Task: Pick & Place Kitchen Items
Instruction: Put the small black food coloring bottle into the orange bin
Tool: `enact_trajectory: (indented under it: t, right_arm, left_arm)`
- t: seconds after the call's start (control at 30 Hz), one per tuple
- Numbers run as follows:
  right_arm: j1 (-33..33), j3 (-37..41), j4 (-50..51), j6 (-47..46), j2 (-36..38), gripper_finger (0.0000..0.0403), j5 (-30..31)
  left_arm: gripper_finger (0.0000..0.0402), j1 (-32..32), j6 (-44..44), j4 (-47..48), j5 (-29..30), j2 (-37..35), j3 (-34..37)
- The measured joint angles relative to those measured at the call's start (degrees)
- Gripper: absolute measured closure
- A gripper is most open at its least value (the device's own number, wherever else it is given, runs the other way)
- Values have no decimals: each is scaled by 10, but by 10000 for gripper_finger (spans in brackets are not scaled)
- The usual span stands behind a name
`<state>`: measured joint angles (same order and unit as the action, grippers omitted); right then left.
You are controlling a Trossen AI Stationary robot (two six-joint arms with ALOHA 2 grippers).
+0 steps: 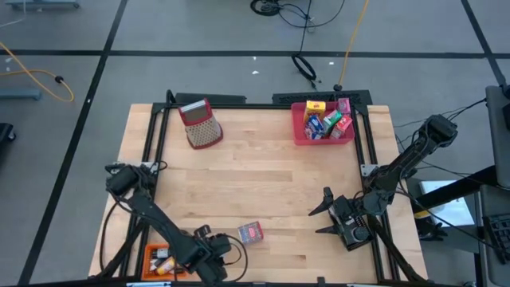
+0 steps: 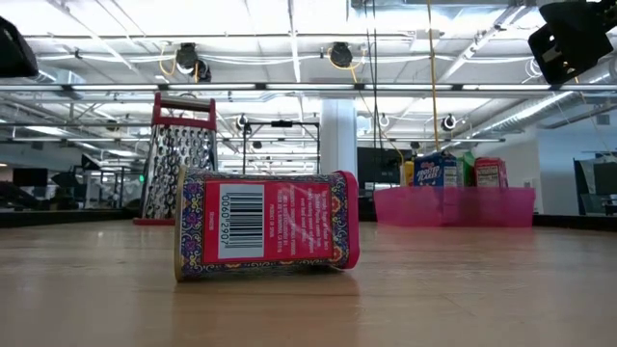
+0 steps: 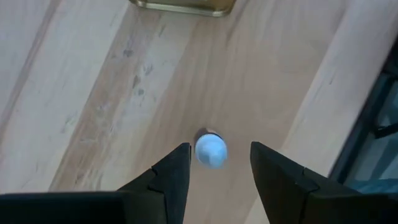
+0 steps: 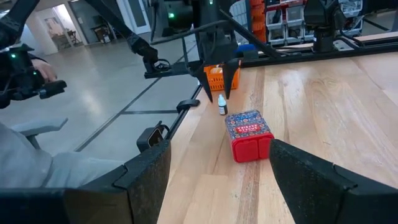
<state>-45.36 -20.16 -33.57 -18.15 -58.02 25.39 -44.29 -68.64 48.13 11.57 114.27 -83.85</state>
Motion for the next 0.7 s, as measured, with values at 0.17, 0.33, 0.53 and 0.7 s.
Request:
enact_trajectory:
  t: [0.17,0.33,0.53,0.7]
  right_arm:
    - [0,0,1,0,0,140,0]
    - [0,0,1,0,0,140,0]
    - [0,0,2,0,0,140,0]
    - [0,0,2,0,0,140,0]
  left_arm:
    - [240,3,17,-5,0,16,0]
    - [251,5,24,-6,-8,30,0]
    - [281,9,33,-10,-8,29,1]
    - [332,10,56,-18,-7,29,1]
